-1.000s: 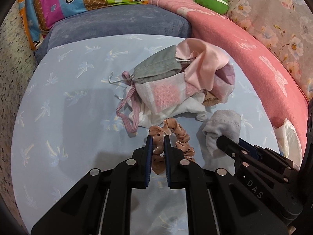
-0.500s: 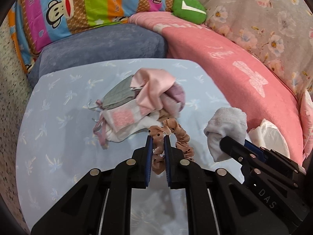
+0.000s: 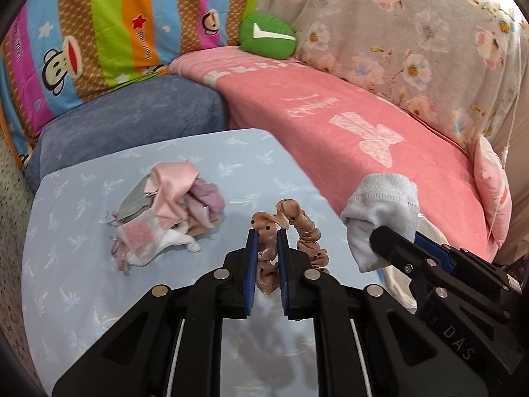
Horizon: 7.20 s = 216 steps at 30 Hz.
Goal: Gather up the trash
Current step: 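Lift the tan scrunchie and grey sock and carry both toward the white bin, then open the left tool over the bin while the right tool releases the sock there, then move both tools back over the table to the pink cloth pile, then grasp a small pink item with the left tool while the right tool grasps the pink cloth, then lift both pink items and carry them over the white bin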
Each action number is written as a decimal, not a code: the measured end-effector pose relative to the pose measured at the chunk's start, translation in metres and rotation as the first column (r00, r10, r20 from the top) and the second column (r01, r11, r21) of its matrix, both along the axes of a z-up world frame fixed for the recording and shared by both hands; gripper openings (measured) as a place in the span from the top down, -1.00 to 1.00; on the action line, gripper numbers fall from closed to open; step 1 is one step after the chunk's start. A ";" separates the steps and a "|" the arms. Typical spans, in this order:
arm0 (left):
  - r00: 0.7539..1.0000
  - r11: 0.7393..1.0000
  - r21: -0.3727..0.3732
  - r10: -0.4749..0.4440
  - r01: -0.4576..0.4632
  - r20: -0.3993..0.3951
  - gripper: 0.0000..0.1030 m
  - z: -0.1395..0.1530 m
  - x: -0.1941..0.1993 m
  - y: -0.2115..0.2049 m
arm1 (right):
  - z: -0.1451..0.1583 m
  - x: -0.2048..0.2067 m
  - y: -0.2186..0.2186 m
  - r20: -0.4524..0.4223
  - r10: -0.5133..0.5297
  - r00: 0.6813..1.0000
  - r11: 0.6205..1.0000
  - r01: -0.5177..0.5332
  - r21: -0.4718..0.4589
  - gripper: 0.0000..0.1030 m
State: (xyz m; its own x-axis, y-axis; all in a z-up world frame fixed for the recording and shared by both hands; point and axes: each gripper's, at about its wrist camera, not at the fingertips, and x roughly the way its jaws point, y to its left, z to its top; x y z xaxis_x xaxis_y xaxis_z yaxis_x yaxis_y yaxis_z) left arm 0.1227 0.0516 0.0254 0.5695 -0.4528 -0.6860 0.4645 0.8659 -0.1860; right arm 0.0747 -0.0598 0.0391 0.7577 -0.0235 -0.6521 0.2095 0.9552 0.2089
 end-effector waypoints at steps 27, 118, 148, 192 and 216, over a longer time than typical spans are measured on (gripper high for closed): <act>0.970 0.973 0.039 -0.231 0.228 0.074 0.77 0.021 -0.054 -0.124 | 0.015 -0.097 -0.127 0.063 -0.254 0.965 0.967 0.253 0.016 0.64; 0.978 0.981 0.070 0.188 -0.183 -0.088 -0.53 -0.045 0.042 0.020 | -0.025 0.019 -0.028 -0.038 -0.020 0.999 1.000 0.020 -0.003 0.29; 0.922 0.960 0.019 0.275 -0.281 -0.271 0.46 -0.102 0.112 0.106 | -0.069 0.176 0.101 -0.113 0.254 0.961 0.967 -0.250 0.047 0.19; 0.996 0.993 -0.089 0.066 -0.071 -0.060 0.80 -0.001 0.030 0.038 | 0.019 0.061 0.032 0.078 0.101 0.992 0.995 -0.102 0.008 0.98; 0.970 0.969 -0.051 -0.241 0.242 0.031 0.81 0.032 -0.040 -0.128 | 0.019 -0.063 -0.129 0.103 -0.213 0.972 0.977 0.209 0.050 0.98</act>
